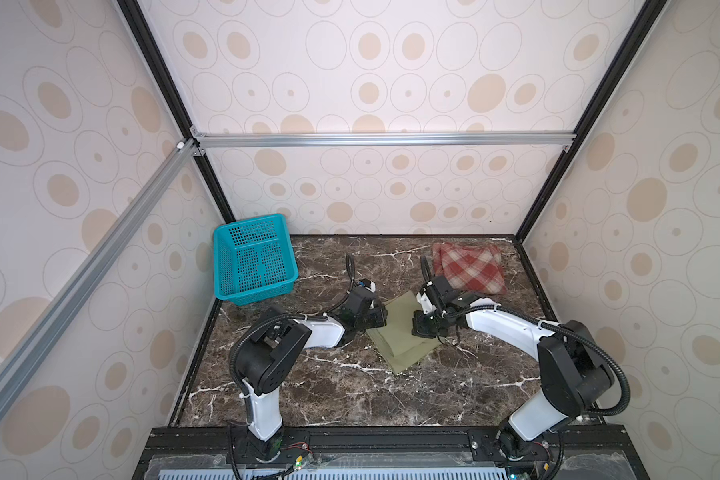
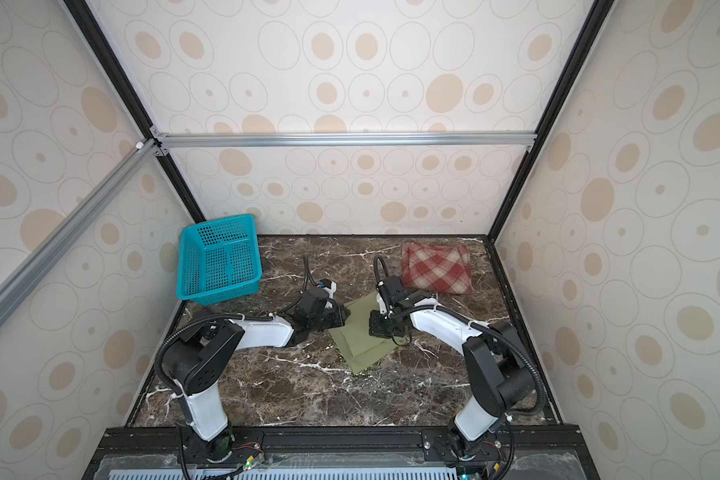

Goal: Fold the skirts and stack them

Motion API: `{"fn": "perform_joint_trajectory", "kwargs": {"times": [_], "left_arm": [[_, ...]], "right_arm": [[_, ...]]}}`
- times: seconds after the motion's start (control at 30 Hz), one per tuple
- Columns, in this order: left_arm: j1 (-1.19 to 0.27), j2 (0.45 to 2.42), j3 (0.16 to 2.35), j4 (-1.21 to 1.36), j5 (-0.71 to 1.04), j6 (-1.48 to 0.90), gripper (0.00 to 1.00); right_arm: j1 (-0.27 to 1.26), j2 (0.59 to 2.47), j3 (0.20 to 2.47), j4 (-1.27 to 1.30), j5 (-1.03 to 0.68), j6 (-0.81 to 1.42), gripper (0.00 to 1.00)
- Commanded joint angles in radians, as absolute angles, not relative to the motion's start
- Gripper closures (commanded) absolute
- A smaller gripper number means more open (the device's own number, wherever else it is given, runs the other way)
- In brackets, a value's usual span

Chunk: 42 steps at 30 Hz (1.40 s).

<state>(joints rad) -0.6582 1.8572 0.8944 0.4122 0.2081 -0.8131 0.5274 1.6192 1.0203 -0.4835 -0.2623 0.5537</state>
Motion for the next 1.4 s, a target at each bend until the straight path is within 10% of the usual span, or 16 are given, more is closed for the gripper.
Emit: {"fn": "perform_joint_trajectory", "kwargs": {"times": [0.0,0.77,1.37], "left_arm": [[-0.661,1.892,0.925,0.443,0.210,-0.834,1.00],[-0.621,1.984,1.054,0.386,0.162,-0.703,1.00],[-0.776,1.637,0.809,0.357,0.196,-0.881,1.00]], "right_arm": [[0.532,1.644,0.984,-0.478,-0.272,0.539,0.98],[0.704,1.697,0.879,-0.298,-0.366,0.700,1.00],[0.372,1.685,1.062,-0.333,-0.465,0.501,1.00]]}}
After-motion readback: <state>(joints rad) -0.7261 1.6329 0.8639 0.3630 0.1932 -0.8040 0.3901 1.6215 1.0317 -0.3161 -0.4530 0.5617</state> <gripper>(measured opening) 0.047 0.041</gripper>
